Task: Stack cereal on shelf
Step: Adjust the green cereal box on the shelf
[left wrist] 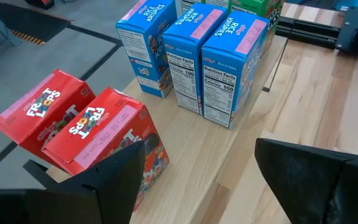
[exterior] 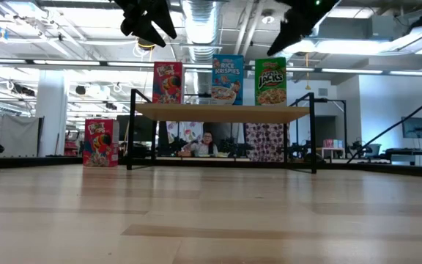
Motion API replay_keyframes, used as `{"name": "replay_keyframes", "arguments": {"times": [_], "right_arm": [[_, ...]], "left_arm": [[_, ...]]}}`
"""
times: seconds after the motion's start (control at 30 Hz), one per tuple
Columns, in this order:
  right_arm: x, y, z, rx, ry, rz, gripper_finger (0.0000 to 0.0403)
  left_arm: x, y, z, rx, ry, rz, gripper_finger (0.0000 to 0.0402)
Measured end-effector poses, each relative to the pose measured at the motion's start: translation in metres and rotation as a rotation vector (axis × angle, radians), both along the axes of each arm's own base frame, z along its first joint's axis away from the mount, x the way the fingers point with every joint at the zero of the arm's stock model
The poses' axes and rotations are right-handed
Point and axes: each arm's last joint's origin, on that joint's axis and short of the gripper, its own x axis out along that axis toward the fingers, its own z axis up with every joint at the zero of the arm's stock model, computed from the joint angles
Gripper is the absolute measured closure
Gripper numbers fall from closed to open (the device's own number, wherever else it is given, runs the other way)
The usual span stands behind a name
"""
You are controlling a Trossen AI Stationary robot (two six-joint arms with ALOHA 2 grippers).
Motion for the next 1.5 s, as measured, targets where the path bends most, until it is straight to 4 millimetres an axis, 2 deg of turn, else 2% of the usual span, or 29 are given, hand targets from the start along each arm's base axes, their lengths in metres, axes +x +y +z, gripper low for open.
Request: {"name": "replay_keyframes", "arguments": {"times": [0.2,0.9,1.5], "right_arm": [[0.007,-0.004,-0.009,-0.058,0.081,-0.030,0.0133],[0.001,-0.006,-0.011,-0.146,0.167,-0.166,0.0133],[-0.003,-0.006,-0.014,-0.149,0.206,-0.217,0.0133]], "left_arm": [[0.000,0.000,0.000,0.000,0.000,0.000,0.0108],[0.000,0.000,0.000,-0.003,-0.002,0.001,0.0108],[0.000,0.000,0.000,-0.016,-0.012,0.009,0.0108]]}}
